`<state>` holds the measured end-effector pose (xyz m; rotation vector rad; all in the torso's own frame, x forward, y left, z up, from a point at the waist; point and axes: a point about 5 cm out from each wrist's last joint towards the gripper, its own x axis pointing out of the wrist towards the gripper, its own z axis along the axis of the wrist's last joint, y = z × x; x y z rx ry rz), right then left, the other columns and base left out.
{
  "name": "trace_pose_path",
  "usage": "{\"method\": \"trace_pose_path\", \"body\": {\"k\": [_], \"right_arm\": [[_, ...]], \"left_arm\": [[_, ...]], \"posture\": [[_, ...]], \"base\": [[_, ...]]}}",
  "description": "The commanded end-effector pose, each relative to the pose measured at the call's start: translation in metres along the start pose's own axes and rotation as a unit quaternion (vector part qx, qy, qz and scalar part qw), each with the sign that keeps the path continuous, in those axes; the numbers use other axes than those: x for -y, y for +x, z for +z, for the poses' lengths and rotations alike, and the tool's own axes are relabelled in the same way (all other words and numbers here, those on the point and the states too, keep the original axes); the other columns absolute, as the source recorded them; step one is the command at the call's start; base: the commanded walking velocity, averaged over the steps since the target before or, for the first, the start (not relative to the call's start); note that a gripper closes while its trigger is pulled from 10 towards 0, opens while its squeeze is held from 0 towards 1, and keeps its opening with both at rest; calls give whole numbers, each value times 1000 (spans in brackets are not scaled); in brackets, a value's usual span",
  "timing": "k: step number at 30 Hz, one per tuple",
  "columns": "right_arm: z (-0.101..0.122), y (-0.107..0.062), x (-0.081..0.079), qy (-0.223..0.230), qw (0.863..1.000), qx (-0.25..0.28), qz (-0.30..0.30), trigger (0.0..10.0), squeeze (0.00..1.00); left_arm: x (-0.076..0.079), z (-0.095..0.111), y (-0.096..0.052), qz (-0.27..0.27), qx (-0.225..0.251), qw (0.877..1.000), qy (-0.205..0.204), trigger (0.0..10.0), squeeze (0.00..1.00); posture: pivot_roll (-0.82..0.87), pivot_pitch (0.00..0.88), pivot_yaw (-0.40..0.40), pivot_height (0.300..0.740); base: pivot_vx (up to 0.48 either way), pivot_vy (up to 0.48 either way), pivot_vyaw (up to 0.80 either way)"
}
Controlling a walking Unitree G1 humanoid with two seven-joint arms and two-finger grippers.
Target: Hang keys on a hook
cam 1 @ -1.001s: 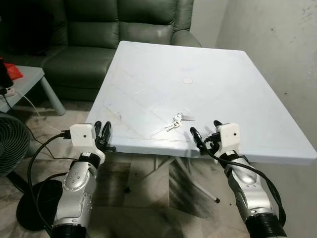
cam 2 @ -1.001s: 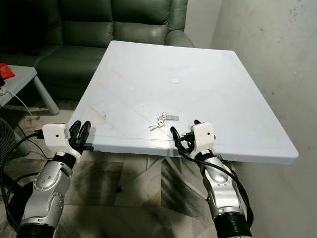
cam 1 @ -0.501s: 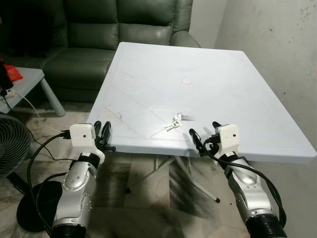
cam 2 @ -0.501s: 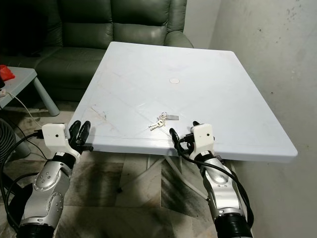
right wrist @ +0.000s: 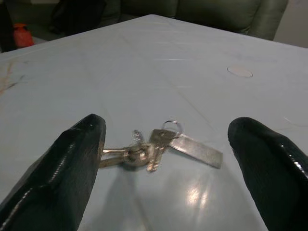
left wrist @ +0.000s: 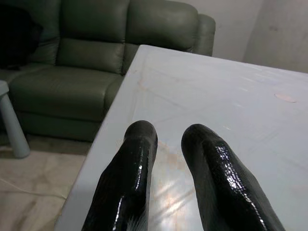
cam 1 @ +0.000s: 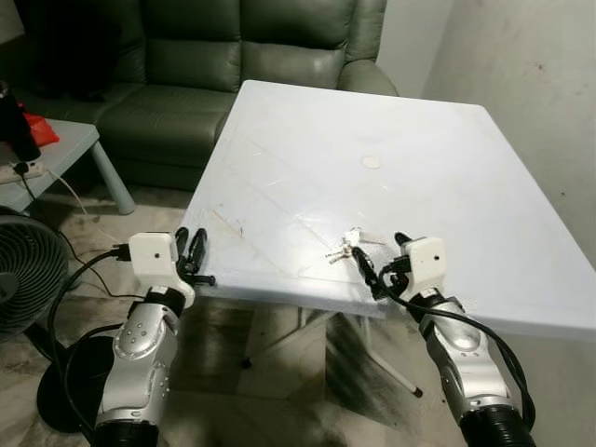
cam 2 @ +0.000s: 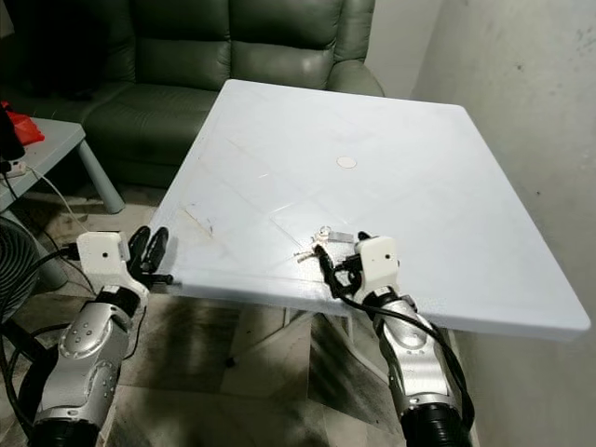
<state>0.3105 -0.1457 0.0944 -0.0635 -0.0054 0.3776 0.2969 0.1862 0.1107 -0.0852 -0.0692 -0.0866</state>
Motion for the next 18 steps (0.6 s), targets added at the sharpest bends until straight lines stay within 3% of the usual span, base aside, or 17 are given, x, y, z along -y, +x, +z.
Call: {"method": "trace_pose_path", "body": {"k": [1, 8, 13, 18], "right_arm": [[3, -4, 10, -5, 1000, 1, -12, 10000, 0], [2, -4, 8, -5, 1000, -1, -5, 10000, 0], [0, -5, 6, -11, 1000, -6, 10, 10000, 0], [-1, -4, 5, -42, 998, -16, 34, 10000, 0]], "left_arm": [[10, 0, 4, -15, -2, 1000, -2, 10000, 0], [12, 3, 4, -8, 12, 1000, 20, 10000, 0], [15, 4, 3, -17, 21, 1000, 13, 10000, 0], [16, 7, 1, -27, 35, 999, 15, 10000, 0]], "posture": [[43, 0, -55, 740], [45, 0, -56, 740], [45, 0, -58, 740], [48, 0, -62, 740]], "base": [[255, 0, 0], [0, 0, 0], [0, 0, 0], [0, 0, 0]]}}
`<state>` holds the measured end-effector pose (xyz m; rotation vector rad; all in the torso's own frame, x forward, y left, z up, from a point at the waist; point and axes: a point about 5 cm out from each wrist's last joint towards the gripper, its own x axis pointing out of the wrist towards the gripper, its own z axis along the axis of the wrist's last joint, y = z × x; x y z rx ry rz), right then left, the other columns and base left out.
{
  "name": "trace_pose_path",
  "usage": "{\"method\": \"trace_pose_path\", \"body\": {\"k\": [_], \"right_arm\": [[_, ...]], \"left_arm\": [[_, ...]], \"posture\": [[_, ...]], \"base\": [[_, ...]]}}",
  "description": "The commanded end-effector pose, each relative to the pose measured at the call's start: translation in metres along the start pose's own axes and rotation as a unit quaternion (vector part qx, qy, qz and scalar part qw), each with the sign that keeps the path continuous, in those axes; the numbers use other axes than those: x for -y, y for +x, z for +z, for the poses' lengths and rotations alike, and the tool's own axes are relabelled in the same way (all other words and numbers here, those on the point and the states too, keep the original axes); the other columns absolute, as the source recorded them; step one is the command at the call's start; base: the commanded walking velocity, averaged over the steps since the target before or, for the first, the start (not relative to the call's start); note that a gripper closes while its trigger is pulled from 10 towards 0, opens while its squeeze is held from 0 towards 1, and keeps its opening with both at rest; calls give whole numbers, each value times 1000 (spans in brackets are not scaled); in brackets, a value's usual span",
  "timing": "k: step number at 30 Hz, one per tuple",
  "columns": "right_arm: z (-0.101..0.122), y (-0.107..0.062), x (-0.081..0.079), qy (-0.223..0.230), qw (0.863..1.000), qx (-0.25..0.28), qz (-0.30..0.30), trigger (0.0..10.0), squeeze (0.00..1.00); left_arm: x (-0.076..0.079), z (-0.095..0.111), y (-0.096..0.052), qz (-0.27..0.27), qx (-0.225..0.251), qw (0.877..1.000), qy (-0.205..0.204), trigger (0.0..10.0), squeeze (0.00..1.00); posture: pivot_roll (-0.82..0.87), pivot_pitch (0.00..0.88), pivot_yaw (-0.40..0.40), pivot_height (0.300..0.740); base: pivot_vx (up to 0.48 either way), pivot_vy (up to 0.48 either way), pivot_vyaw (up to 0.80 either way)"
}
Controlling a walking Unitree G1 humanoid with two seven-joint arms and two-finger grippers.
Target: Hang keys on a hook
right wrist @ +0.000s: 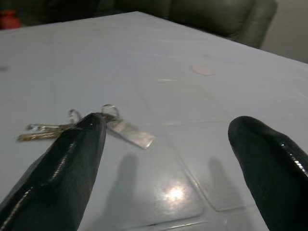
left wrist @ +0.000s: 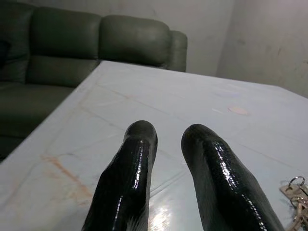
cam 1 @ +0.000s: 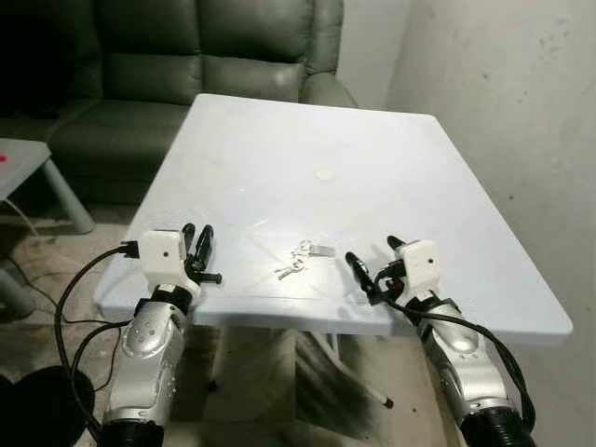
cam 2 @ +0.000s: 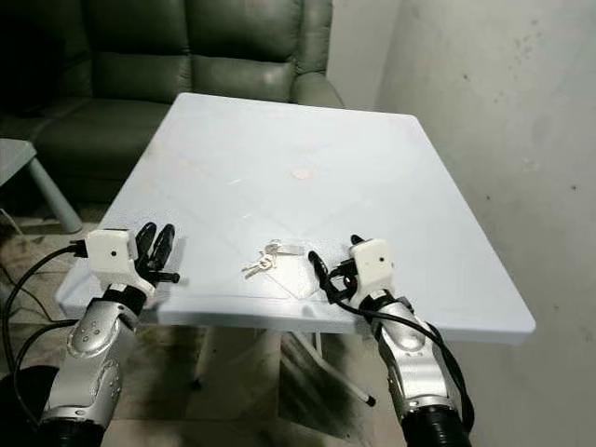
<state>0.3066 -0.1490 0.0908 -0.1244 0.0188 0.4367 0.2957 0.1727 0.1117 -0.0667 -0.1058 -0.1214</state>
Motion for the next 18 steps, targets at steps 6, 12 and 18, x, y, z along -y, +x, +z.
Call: {"method": "trace_pose_path", "body": {"k": [6, 12, 18], "right_arm": [[4, 1, 6, -17, 1000, 0, 5, 10000, 0], [5, 3, 4, -14, 1000, 2, 8, 10000, 0], [4, 2, 3, -13, 1000, 1, 11, 10000, 0]], "left_arm": [[1, 6, 0, -9, 13, 1000, -9, 10000, 0], [0, 4, 0, -5, 9, 1000, -14, 10000, 0], [0, 4, 1, -5, 8, 1000, -16, 10000, 0]], "posture": [[52, 0, -66, 740], [53, 3, -70, 740], [49, 4, -70, 740]], "base": [[0, 0, 0], [0, 480, 0], [0, 480, 0]]}}
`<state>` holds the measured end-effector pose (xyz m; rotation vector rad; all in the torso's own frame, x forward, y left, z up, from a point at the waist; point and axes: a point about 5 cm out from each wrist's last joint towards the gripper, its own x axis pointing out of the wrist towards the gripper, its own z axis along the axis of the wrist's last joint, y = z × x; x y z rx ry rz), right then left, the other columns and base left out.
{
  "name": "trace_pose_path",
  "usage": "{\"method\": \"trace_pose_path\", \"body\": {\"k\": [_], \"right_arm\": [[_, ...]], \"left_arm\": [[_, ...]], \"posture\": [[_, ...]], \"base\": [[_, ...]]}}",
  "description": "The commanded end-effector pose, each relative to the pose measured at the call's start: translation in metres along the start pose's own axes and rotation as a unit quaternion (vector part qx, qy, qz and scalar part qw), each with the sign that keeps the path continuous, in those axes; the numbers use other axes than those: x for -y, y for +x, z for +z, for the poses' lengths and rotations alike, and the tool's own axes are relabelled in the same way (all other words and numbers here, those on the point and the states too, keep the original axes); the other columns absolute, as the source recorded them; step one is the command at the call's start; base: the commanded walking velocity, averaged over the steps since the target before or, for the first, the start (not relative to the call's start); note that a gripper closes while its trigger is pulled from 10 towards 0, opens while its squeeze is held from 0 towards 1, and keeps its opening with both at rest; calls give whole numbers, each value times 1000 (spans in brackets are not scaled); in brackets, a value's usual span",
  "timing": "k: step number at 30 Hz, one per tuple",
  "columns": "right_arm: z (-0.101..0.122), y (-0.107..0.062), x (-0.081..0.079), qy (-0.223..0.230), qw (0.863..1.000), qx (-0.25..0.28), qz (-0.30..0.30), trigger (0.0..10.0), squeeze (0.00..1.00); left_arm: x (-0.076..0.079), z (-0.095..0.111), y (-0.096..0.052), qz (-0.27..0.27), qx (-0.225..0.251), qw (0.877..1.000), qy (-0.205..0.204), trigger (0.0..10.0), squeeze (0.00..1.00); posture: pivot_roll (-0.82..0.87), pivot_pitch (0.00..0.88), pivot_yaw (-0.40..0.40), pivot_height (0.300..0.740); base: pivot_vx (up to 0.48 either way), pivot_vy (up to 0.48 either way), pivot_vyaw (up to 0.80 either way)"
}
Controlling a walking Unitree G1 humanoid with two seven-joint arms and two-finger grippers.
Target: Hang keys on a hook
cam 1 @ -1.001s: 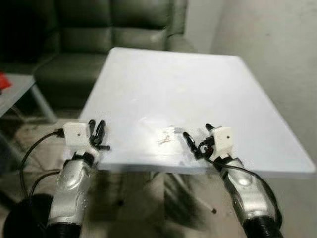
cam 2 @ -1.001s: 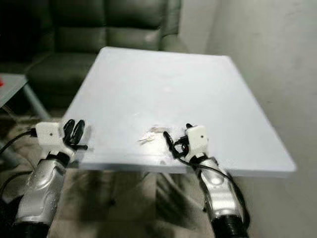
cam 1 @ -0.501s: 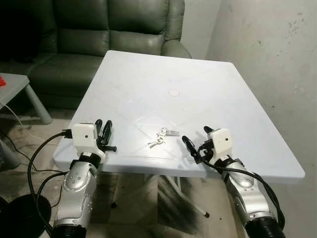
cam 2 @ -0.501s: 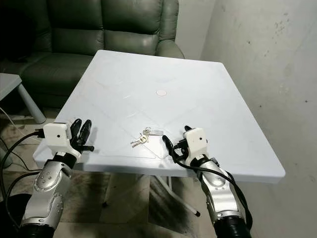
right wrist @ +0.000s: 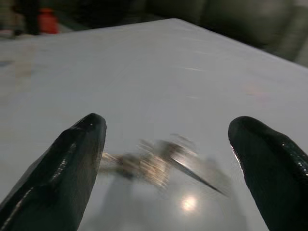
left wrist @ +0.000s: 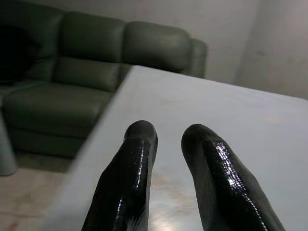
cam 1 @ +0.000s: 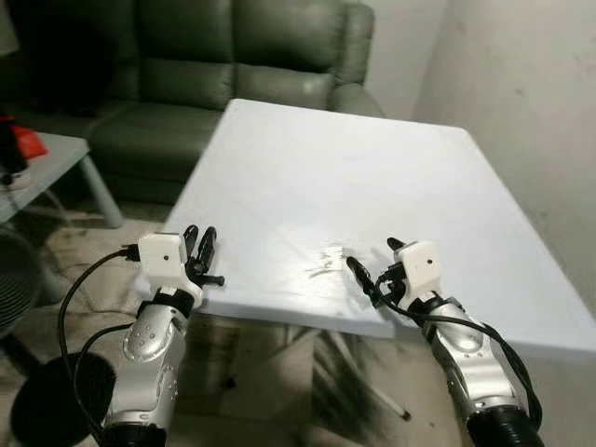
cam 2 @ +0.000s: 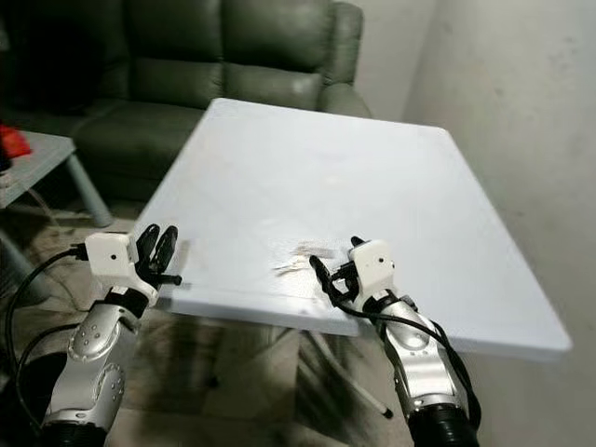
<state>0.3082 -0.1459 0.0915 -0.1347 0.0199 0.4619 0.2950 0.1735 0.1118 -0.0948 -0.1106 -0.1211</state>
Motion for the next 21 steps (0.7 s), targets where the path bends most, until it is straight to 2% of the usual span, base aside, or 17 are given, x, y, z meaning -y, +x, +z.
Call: {"method": "trace_pose_path", "body": {"k": [1, 6, 14, 21], "right_arm": [[3, -2, 5, -8, 1000, 2, -2, 10000, 0], [2, -3, 7, -9, 1000, 0, -4, 10000, 0], [1, -4, 9, -14, 1000, -3, -10, 10000, 0], [1, -1, 12, -17, 999, -16, -24, 10000, 0]], "left_arm": [[1, 4, 2, -5, 5, 1000, -2, 10000, 0], [1, 4, 3, -6, 4, 1000, -1, 10000, 0], [0, 3, 4, -1, -1, 1000, 11, 10000, 0], [12, 4, 5, -43, -2, 998, 36, 10000, 0]], "posture": [[49, 4, -70, 740], [43, 2, -67, 740], [44, 3, -66, 740], [47, 2, -68, 740]], "base": [[0, 480, 0], [0, 480, 0], [0, 0, 0], [0, 0, 0]]}}
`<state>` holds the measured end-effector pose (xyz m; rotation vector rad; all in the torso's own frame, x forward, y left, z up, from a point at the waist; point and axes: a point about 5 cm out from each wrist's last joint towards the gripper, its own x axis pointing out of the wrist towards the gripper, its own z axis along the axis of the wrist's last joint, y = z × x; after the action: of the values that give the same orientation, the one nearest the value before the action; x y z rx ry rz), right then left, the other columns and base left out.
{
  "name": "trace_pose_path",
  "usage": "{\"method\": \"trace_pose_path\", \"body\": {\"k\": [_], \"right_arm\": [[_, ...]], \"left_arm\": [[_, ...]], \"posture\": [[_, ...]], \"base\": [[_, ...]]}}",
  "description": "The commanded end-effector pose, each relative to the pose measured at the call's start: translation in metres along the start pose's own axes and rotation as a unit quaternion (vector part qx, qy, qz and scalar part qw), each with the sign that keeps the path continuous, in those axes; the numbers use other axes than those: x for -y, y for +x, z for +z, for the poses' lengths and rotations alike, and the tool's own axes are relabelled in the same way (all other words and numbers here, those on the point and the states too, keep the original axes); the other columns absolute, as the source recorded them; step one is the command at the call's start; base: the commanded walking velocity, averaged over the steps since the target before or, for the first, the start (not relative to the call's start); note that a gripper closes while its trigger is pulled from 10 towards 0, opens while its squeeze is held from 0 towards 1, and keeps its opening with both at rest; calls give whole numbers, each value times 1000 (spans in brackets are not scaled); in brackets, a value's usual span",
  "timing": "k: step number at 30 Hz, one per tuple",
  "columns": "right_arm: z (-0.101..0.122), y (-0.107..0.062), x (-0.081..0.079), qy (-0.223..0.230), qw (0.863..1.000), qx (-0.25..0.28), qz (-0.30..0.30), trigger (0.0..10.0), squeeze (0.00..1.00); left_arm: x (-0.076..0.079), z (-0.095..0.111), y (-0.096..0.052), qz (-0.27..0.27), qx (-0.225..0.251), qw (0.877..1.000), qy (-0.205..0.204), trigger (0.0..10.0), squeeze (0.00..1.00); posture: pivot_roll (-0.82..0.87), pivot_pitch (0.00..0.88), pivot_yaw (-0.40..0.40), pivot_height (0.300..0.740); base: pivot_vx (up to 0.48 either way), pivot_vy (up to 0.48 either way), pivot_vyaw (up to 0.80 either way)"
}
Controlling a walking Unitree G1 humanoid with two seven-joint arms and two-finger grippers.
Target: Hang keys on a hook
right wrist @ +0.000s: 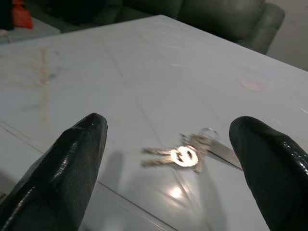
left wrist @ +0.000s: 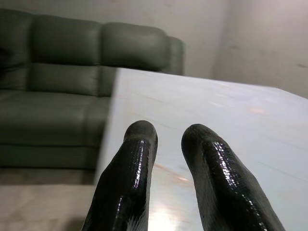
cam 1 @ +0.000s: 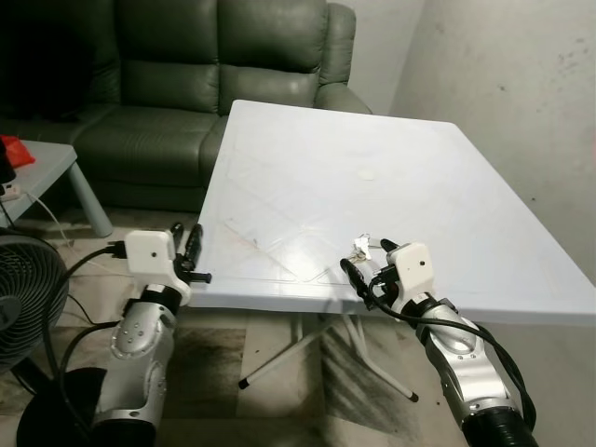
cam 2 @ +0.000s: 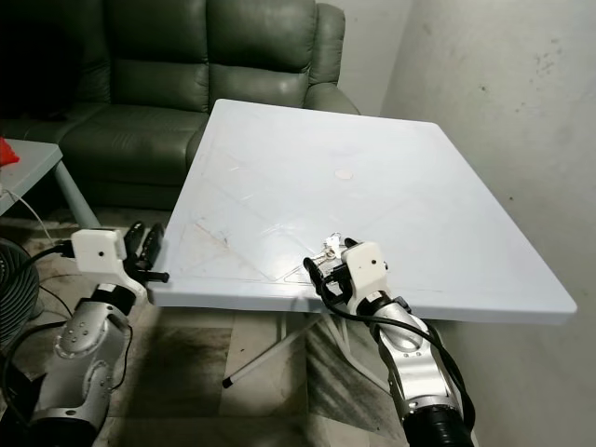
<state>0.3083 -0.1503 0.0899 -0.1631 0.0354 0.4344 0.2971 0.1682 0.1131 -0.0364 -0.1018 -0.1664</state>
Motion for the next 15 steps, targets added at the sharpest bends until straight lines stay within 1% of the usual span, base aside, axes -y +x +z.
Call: {"method": "trace_pose_path", "body": {"k": [1, 3, 6, 7, 8, 15], "right_arm": [[3, 1, 8, -6, 1000, -4, -10, 10000, 0], [4, 2, 9, -7, 1000, -7, -14, 10000, 0], [5, 6, 11, -8, 1000, -14, -19, 10000, 0], [5, 6, 11, -8, 1000, -14, -19, 10000, 0], [5, 8, 11, -6, 999, -23, -22, 10000, 0], [9, 17, 6, -7, 999, -26, -20, 10000, 0]], "left_arm": [[8, 4, 2, -23, 6, 1000, 10, 10000, 0], [12, 5, 1, -37, 10, 999, 10, 10000, 0], [22, 5, -1, -66, 9, 998, 23, 10000, 0], [22, 5, -1, -66, 9, 998, 23, 10000, 0], [26, 5, -1, -78, 9, 997, 28, 10000, 0], [37, 8, -5, -106, 9, 994, 33, 10000, 0]], "posture": [[50, 4, -72, 740], [51, 7, -72, 740], [58, 15, -78, 740], [58, 15, -78, 740], [65, 27, -83, 740], [68, 51, -87, 740]], "base": [[0, 0, 0], [0, 0, 0], [0, 0, 0], [0, 0, 0], [0, 0, 0], [0, 0, 0]]}}
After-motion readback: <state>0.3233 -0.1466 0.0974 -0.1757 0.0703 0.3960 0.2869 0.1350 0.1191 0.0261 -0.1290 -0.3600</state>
